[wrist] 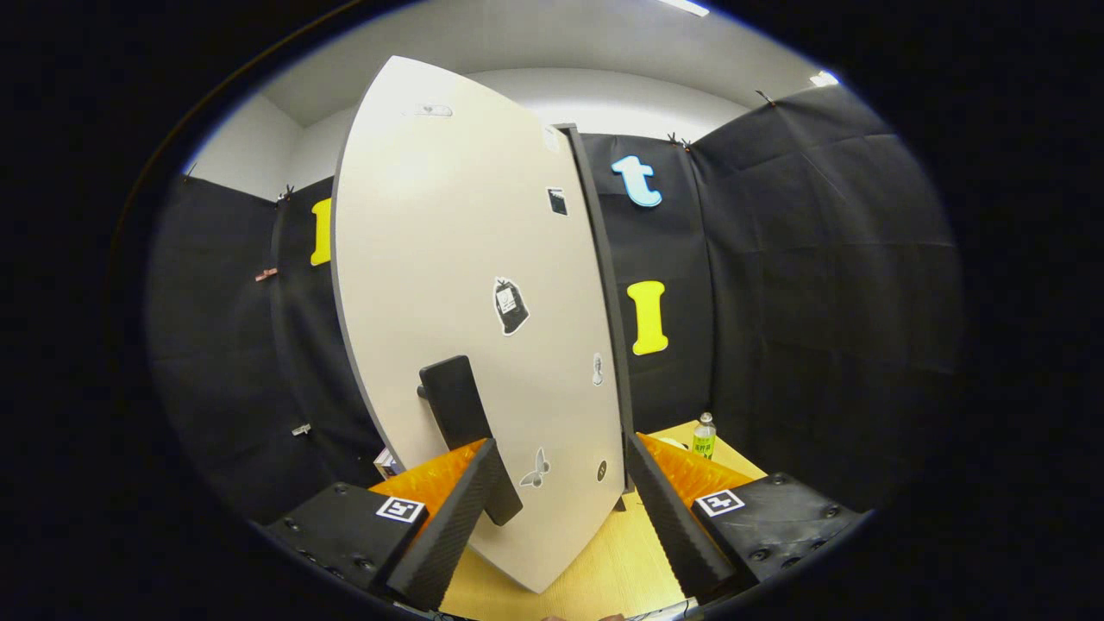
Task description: Open the shoe cabinet door, grab the shoes and put them into the shoe cabinet, then close the shoe cabinet door.
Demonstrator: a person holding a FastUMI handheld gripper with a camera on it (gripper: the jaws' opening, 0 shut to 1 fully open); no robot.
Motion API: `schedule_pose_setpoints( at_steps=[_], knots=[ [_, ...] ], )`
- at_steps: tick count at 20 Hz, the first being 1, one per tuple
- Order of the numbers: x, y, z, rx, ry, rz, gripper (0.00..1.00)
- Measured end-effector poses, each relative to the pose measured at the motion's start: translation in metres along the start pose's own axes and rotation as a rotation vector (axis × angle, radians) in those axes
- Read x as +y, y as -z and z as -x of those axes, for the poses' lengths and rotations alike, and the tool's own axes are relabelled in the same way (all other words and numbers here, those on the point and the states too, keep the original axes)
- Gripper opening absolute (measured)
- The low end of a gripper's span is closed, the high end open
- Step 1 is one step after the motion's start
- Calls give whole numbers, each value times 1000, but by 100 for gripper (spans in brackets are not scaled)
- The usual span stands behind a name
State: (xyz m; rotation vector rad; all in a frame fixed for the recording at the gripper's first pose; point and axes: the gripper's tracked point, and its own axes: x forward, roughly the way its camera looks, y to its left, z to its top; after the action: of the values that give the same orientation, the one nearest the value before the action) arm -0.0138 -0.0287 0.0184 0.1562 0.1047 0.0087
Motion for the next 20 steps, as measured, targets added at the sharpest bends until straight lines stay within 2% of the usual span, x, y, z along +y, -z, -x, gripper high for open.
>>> schedule_pose_setpoints(
  at_steps=[7,20],
  knots=[
    [41,9,-20,14,-46,29,98],
    [54,14,-22,17,-45,63,98]
  ],
)
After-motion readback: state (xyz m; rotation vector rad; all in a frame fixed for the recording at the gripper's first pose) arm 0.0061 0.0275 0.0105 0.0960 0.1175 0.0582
